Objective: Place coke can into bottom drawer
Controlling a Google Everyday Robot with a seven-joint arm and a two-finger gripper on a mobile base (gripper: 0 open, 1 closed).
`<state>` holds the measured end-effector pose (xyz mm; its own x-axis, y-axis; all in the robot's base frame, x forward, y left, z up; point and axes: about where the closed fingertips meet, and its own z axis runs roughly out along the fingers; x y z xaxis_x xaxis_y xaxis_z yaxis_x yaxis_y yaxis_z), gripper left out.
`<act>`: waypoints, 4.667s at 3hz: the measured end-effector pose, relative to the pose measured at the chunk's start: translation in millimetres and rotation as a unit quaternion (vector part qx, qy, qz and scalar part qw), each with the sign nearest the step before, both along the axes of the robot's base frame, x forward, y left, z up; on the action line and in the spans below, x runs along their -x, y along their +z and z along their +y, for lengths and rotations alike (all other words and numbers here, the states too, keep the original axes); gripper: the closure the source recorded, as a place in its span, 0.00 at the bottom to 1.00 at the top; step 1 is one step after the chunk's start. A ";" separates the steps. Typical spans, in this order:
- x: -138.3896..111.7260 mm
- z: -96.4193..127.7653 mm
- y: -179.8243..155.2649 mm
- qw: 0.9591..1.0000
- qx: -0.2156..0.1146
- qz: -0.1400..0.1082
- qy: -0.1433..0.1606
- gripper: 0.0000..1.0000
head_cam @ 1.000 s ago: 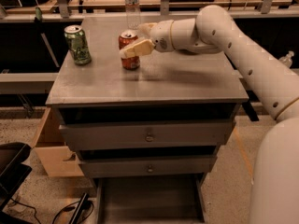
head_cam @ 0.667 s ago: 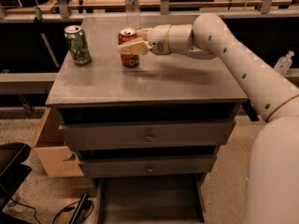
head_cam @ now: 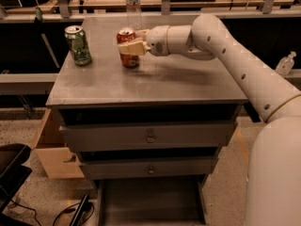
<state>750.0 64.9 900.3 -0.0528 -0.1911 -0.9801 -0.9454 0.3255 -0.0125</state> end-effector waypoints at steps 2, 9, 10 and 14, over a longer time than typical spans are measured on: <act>11.3 -0.1 19.8 1.000 0.001 -0.008 0.013 1.00; 370.8 -217.7 -63.8 0.973 0.136 0.126 -0.139 1.00; 367.5 -201.2 -75.4 0.979 0.122 0.118 -0.114 1.00; 371.4 -122.2 -288.8 0.982 0.001 0.070 0.174 1.00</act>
Offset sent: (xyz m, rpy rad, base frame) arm -0.0248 -0.0120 0.0492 -0.0058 -0.0429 0.0428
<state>378.6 -57.3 611.5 -0.1186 -0.2226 -0.9677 -0.9919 -0.0173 0.1255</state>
